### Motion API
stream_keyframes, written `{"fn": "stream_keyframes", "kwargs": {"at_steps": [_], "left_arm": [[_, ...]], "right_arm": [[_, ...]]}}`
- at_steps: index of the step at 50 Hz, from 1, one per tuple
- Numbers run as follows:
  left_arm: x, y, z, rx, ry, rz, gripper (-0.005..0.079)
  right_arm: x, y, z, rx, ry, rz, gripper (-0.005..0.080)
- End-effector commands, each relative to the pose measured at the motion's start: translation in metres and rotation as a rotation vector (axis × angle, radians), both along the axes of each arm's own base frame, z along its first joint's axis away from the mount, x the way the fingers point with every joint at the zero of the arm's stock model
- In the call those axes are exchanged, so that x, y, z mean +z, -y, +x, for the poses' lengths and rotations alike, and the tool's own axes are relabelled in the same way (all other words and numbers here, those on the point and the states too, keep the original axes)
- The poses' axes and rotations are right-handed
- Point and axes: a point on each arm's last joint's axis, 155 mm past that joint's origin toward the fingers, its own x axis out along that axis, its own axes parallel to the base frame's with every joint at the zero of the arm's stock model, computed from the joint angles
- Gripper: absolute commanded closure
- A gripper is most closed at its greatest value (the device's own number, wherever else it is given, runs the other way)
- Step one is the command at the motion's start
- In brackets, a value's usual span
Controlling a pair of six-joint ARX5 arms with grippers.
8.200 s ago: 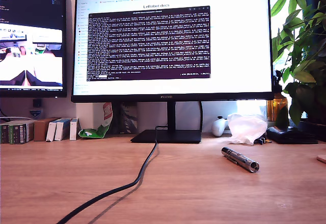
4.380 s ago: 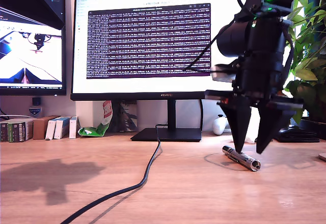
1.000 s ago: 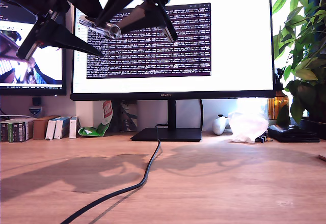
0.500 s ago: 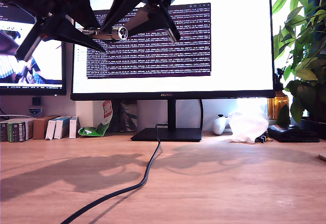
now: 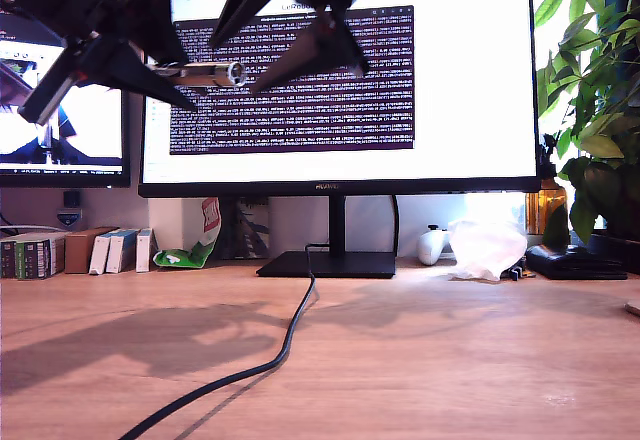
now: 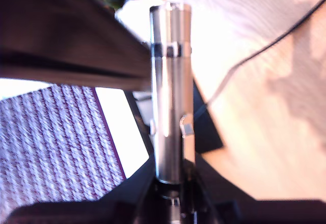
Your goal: Pick the metallic laser pointer with your right arm, pass it to your left arm, then place it down to the left side of the table
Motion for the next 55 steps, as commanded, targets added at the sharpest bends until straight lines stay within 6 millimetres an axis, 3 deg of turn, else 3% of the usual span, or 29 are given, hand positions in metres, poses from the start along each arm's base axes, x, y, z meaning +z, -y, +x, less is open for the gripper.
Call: {"fn": "stream_keyframes", "kwargs": {"at_steps": [1, 4, 9, 10, 23, 34, 46, 55], "left_arm": [[-0.007, -0.008, 0.004, 0.064, -0.055, -0.03, 0.0766], [-0.013, -0.016, 0.004, 0.143, -0.128, -0.075, 0.0766], [-0.022, -0.026, 0.004, 0.292, -0.25, -0.176, 0.0766], [-0.023, -0.027, 0.005, 0.318, -0.268, -0.196, 0.0766], [-0.039, -0.038, -0.004, 0.695, -0.614, -0.569, 0.0766], [-0.057, -0.055, -0.014, 0.886, -0.796, -0.686, 0.0766], [-0.066, -0.077, -0.016, 1.028, -0.967, -0.839, 0.0766], [-0.1, -0.093, -0.02, 1.145, -1.068, -0.796, 0.0766]], "right_arm": [[0.042, 0.008, 0.002, -0.003, 0.1, 0.059, 0.038], [0.054, 0.014, 0.002, -0.007, 0.134, 0.076, 0.0486], [0.073, 0.023, -0.001, -0.002, 0.186, 0.095, 0.0759], [0.076, 0.025, -0.002, 0.001, 0.199, 0.097, 0.0769], [0.111, 0.068, 0.016, -0.146, 0.474, -0.041, 0.0765], [0.163, 0.097, 0.015, -0.289, 0.691, -0.081, 0.0765], [0.189, 0.128, -0.004, -0.38, 0.783, -0.139, 0.0765], [0.207, 0.131, -0.038, -0.353, 0.826, -0.097, 0.0765]]}}
